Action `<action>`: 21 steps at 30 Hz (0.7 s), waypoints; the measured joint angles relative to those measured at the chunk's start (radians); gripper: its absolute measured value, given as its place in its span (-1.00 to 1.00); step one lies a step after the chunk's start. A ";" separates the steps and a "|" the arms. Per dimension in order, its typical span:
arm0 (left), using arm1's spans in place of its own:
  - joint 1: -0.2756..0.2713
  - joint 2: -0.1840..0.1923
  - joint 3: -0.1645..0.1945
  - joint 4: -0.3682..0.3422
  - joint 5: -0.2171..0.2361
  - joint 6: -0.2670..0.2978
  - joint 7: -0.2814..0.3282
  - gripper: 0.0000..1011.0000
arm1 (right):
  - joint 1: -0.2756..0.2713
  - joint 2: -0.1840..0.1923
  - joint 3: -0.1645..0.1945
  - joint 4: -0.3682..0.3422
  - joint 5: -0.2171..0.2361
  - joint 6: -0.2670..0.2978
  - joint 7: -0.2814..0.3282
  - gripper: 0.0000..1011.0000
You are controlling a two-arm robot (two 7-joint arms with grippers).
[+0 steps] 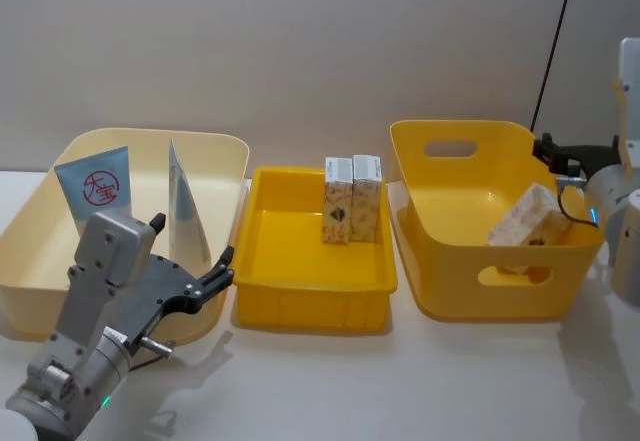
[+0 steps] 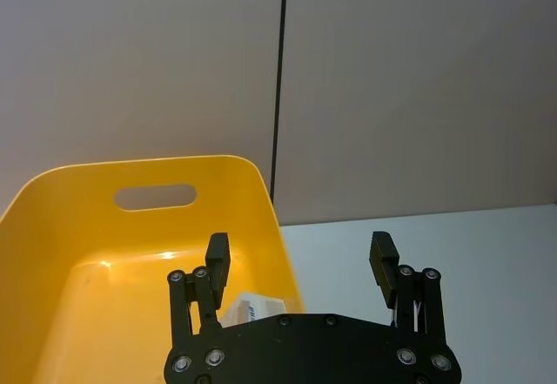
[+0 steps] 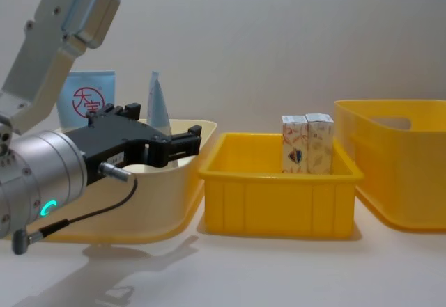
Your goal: Bimanual collaborative sorting of washing and personal care products
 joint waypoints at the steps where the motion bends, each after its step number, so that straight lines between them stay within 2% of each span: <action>1: 0.000 0.000 0.000 0.000 0.000 0.000 0.000 0.98 | 0.000 0.000 0.001 0.001 0.000 0.000 0.000 0.98; 14: -0.011 0.005 -0.019 -0.019 -0.004 0.031 -0.006 0.98 | 0.000 0.004 0.011 0.009 -0.002 0.001 -0.006 0.98; 21: -0.031 -0.004 -0.044 -0.014 -0.035 0.043 -0.026 0.98 | 0.000 0.005 0.013 0.011 -0.003 0.002 -0.007 0.98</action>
